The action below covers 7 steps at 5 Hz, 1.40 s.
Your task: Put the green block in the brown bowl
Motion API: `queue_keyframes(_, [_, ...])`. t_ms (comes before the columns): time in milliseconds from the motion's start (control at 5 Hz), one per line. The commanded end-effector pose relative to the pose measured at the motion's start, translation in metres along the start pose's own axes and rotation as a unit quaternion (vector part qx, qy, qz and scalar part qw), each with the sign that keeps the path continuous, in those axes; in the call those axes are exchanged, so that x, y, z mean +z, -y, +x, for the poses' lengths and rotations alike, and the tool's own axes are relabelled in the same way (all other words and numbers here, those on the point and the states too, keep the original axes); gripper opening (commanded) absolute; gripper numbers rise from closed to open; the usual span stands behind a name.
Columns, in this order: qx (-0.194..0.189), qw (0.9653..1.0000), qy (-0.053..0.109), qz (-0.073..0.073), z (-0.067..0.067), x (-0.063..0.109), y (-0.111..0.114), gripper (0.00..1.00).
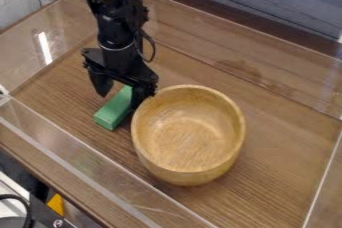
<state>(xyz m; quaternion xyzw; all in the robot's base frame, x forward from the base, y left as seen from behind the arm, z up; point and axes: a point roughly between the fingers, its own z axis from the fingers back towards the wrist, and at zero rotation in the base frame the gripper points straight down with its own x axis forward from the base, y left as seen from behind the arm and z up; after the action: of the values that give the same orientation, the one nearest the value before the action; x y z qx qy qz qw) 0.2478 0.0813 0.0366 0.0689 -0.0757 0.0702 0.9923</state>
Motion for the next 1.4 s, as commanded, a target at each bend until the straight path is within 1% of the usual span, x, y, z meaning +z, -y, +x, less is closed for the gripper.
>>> queue_keyframes(0, [0.008, 0.9999, 0.007, 0.004, 0.004, 0.002, -0.01, 1.0])
queue_keyframes(200, [0.015, 0.9999, 0.004, 0.004, 0.003, 0.001, -0.016, 1.0])
queue_keyframes(400, [0.055, 0.9984, -0.004, 0.01, 0.001, 0.001, -0.029, 1.0])
queue_keyframes(600, [0.095, 0.9952, -0.012, 0.016, -0.001, 0.0, -0.042, 1.0])
queue_keyframes(800, [0.13, 0.9911, -0.02, 0.02, -0.006, -0.009, -0.041, 1.0])
queue_keyframes(1000, [0.165, 0.9856, -0.027, 0.023, -0.01, -0.015, -0.039, 1.0])
queue_keyframes(1200, [0.161, 0.9863, -0.03, 0.02, -0.013, -0.017, -0.037, 0.0])
